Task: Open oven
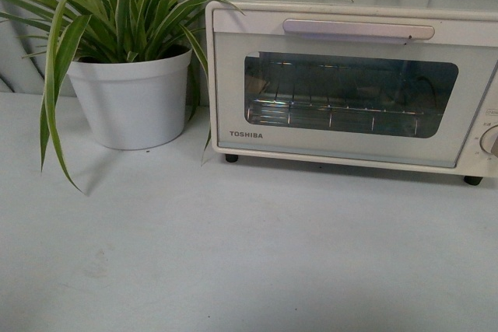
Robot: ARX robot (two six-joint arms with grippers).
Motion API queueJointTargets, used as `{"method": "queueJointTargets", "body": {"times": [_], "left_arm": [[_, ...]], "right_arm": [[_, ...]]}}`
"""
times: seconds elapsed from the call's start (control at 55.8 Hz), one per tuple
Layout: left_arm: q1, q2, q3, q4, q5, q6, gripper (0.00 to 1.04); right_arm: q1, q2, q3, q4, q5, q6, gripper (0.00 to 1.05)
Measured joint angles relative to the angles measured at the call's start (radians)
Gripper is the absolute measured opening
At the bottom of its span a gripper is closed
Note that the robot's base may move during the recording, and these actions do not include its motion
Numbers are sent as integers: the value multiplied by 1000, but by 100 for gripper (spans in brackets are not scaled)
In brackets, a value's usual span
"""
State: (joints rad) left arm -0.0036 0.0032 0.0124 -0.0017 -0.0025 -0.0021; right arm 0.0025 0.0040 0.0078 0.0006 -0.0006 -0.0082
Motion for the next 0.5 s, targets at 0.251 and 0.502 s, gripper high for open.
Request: {"method": "queueJointTargets", "body": {"times": [0.251,0.502], "left_arm": [[0,0,0,0,0,0,98],[0,0,0,0,0,0,98]], "right_arm": [[0,0,0,0,0,0,95],[0,0,0,0,0,0,95]]}}
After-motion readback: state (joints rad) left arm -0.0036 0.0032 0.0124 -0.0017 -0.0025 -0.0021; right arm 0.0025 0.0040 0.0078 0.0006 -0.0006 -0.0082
